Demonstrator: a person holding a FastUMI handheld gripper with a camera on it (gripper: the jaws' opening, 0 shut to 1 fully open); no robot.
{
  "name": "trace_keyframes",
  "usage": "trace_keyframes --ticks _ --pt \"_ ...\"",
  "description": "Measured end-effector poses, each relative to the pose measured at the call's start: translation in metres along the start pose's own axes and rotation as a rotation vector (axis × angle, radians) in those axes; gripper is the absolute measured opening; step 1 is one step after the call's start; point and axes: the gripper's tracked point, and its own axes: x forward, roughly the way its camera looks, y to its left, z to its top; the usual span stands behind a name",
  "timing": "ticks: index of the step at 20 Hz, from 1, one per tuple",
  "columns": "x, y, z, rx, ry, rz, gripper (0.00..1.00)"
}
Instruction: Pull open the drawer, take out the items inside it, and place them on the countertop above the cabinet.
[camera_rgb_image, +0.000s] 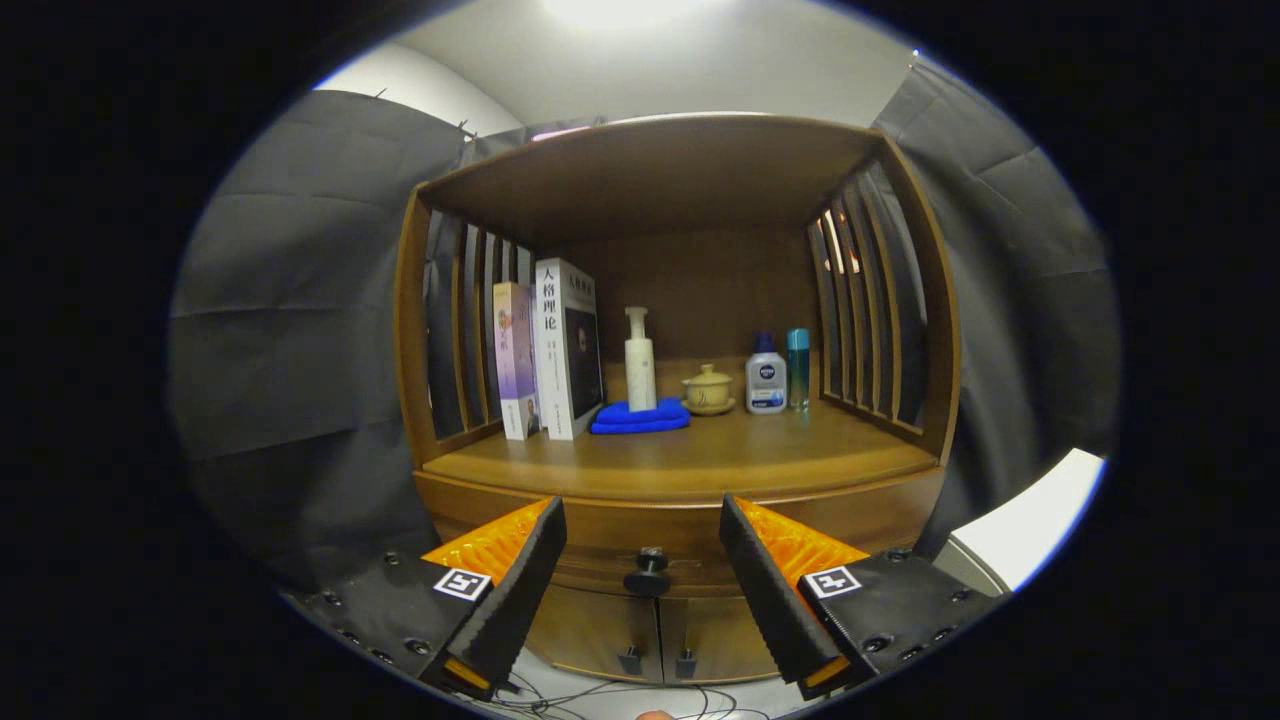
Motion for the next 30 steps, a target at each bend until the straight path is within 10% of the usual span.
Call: trace_keyframes --ticks 15,20,24,30 --pt "0.062 0.001 -0.091 0.014 0.172 -0.027 0.98" --pt "0.075 -0.003 -0.113 0.024 0.228 -0.056 0.86" --pt "0.076 -0.006 -0.113 -0.008 0.208 -0.064 0.49" --pt "0.072 -0.007 -0.114 -0.007 0.214 -0.064 0.31"
